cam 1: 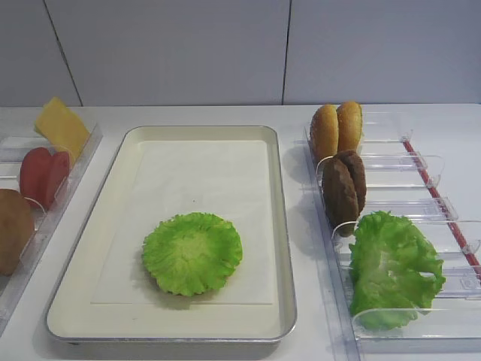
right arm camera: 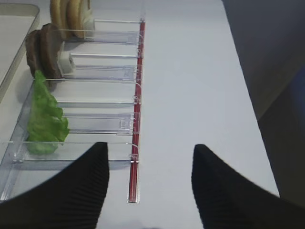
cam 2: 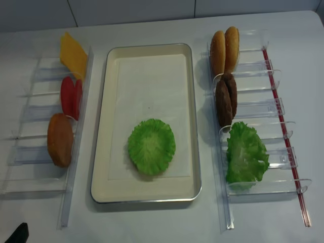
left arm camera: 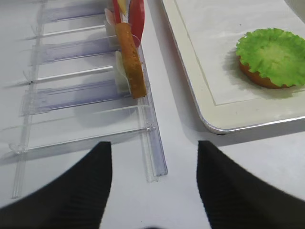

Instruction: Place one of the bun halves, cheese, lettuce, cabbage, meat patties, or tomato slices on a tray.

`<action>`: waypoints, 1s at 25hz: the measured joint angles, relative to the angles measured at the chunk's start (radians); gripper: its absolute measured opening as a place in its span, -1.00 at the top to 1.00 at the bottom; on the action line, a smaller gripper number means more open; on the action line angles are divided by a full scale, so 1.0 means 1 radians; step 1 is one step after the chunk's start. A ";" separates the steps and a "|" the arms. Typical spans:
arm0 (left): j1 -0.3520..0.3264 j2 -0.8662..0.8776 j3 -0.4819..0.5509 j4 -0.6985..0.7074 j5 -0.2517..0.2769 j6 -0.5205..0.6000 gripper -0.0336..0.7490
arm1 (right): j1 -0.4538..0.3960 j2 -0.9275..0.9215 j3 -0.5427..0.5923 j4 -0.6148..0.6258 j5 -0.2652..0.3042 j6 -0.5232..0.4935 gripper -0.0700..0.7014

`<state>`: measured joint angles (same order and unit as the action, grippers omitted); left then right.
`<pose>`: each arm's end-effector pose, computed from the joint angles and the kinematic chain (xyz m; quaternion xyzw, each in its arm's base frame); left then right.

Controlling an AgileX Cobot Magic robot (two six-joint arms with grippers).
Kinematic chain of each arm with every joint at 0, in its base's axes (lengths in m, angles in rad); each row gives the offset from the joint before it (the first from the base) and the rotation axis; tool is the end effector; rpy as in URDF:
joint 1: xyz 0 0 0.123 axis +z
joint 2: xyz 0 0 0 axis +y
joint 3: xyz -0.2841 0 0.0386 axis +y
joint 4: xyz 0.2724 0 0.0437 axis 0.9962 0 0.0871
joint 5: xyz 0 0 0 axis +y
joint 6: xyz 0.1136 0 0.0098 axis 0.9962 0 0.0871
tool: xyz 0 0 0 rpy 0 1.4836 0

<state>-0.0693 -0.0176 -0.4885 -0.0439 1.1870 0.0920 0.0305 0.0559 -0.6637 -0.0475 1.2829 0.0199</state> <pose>0.0263 -0.0065 0.2631 0.0734 0.8797 -0.0165 0.4694 0.0120 -0.0048 0.3056 0.0001 0.8814 -0.0114 0.4722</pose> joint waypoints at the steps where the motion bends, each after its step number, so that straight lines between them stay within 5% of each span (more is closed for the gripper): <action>1: 0.000 0.000 0.000 0.000 0.000 0.000 -0.08 | -0.022 -0.007 0.010 0.008 0.000 -0.002 -0.30; 8: 0.000 0.000 0.000 0.000 0.000 0.000 -0.08 | -0.114 -0.067 0.122 0.040 -0.157 -0.054 -0.30; 15: 0.000 0.000 0.000 0.000 -0.002 0.000 -0.08 | -0.126 -0.072 0.175 0.100 -0.167 -0.140 -0.30; 25: 0.000 0.000 0.000 0.000 -0.002 0.000 -0.08 | -0.126 -0.072 0.192 0.104 -0.152 -0.096 -0.30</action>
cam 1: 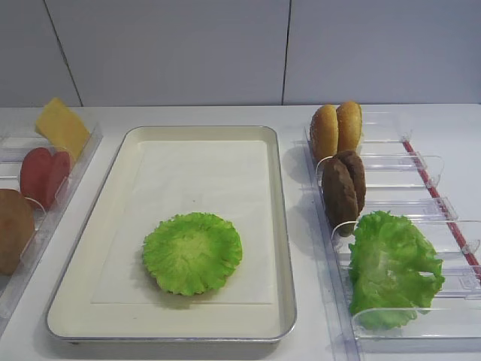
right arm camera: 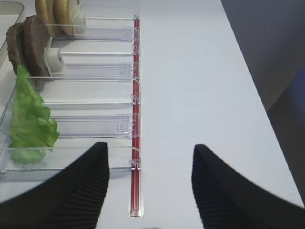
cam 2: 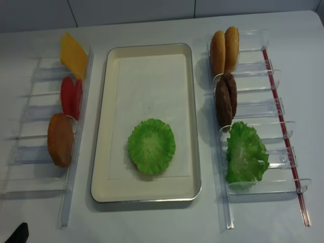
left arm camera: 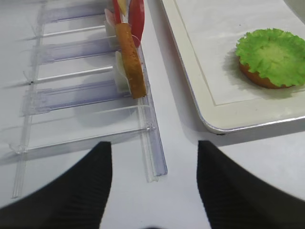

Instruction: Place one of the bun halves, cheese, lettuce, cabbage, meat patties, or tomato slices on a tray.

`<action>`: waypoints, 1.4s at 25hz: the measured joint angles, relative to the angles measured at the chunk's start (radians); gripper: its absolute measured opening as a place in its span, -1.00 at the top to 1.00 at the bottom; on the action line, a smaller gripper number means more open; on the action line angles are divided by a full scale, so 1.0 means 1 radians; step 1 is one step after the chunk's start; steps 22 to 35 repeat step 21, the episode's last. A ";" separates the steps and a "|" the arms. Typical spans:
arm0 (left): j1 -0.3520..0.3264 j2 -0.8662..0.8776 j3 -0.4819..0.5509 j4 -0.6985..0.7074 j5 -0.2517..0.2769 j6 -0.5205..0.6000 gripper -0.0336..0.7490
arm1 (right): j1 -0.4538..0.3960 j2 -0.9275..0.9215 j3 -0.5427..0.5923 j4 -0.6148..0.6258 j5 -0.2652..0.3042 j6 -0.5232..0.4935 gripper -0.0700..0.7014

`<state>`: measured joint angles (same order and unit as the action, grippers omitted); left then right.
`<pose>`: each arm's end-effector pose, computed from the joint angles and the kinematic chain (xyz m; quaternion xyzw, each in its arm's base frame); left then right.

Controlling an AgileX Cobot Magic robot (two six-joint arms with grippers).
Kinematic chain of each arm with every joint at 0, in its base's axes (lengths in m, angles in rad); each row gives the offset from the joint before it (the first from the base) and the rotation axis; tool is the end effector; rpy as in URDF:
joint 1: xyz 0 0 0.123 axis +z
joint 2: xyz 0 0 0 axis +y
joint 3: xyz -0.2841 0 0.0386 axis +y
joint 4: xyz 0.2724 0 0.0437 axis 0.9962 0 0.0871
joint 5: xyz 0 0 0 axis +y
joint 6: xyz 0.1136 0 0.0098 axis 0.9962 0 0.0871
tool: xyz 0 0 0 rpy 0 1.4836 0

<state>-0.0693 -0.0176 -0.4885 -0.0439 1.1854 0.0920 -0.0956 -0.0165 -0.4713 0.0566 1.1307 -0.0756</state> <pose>0.0264 -0.0065 0.2632 0.0734 0.8794 -0.0165 0.4702 0.0326 0.0027 0.2631 0.0068 0.8736 -0.0134 0.4865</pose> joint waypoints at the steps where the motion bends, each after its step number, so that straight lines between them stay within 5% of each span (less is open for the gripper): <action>1: 0.000 0.000 0.000 0.000 0.000 0.000 -0.08 | 0.000 0.000 0.000 0.000 0.000 0.003 -0.30; 35: 0.000 0.000 0.000 0.000 0.000 0.000 -0.08 | 0.000 0.000 0.000 0.000 0.000 0.022 -0.30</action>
